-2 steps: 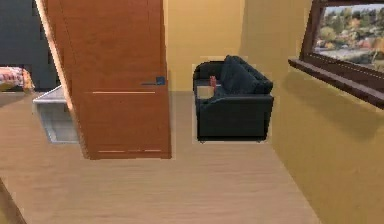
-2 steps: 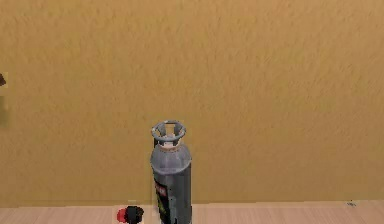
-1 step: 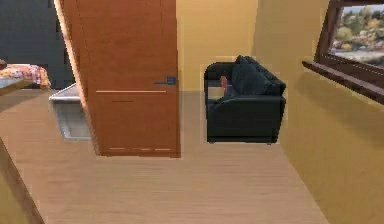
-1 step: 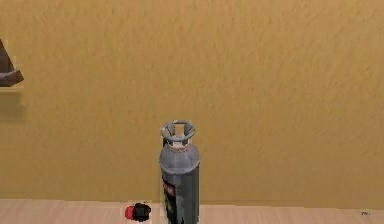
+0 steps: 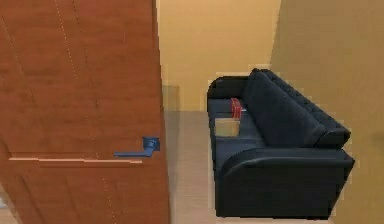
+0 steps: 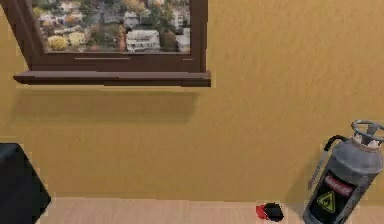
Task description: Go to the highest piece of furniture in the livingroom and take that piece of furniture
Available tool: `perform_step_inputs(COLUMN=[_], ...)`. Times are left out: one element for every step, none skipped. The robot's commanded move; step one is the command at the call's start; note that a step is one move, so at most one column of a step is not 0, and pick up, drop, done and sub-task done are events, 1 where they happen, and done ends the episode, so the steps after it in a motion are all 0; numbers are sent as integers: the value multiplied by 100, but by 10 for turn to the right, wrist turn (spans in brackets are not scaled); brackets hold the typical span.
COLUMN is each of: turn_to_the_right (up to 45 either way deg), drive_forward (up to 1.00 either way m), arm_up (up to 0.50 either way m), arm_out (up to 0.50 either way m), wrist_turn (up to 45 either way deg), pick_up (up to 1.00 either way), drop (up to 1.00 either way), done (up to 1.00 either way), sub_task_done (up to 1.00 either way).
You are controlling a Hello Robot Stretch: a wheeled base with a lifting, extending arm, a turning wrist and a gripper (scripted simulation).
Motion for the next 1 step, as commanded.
perform_step_inputs(turn_to_the_right=[-90], drive_forward=[0], arm_up=[0], arm_out=[0], wrist_turn=[0], pick_up=[0], drop=[0], done=[0], sub_task_done=[0])
